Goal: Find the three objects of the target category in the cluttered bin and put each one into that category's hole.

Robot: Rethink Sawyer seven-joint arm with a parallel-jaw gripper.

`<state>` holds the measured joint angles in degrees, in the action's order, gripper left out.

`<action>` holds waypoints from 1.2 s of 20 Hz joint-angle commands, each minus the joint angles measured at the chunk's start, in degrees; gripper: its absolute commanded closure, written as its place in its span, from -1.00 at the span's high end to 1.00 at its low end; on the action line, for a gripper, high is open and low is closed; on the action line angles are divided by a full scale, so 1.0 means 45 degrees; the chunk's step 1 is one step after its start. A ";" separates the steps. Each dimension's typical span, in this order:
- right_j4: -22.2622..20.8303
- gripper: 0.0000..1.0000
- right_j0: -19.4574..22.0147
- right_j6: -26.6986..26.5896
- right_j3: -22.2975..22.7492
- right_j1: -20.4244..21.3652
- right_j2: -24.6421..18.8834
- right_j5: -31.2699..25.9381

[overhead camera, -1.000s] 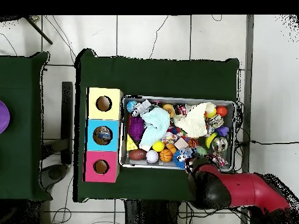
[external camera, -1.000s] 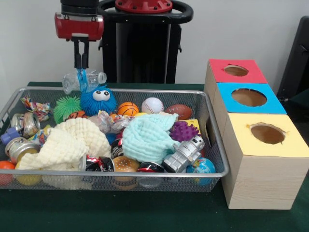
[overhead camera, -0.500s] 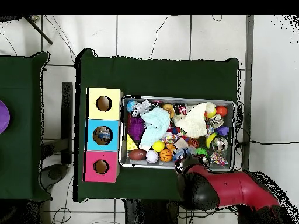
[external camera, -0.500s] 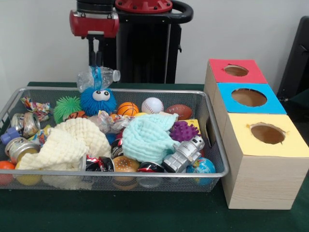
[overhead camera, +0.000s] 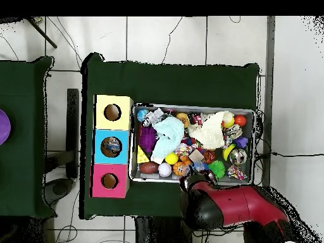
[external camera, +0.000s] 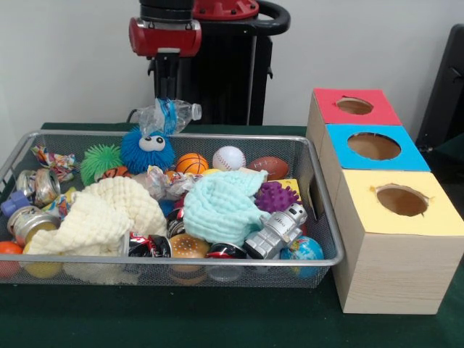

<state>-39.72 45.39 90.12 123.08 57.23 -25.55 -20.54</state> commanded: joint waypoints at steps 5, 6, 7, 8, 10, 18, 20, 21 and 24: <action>0.0457 -1.00 -0.0747 0.1870 0.0665 0.0289 0.0950 -0.0059; 0.0499 -1.00 -0.0831 0.1900 0.0678 0.0320 0.1006 -0.0048; 0.0567 -1.00 -0.0887 0.1909 0.0701 0.0356 0.1041 -0.0066; 0.0639 -1.00 -0.0942 0.1904 0.0727 0.0412 0.1068 -0.0096; 0.0813 -1.00 -0.1058 0.1888 0.0779 0.0537 0.1101 -0.0177; 0.1322 -1.00 -0.1782 0.2146 0.1013 0.0789 0.1550 -0.0118; 0.1519 -1.00 -0.1958 0.2226 0.1114 0.0816 0.1624 -0.0083; 0.1608 -1.00 -0.2060 0.2268 0.1166 0.0838 0.1683 -0.0052; 0.1847 -1.00 -0.2387 0.2364 0.1301 0.0874 0.1885 0.0035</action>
<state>-34.50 36.53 90.14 124.99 60.67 -19.20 -20.53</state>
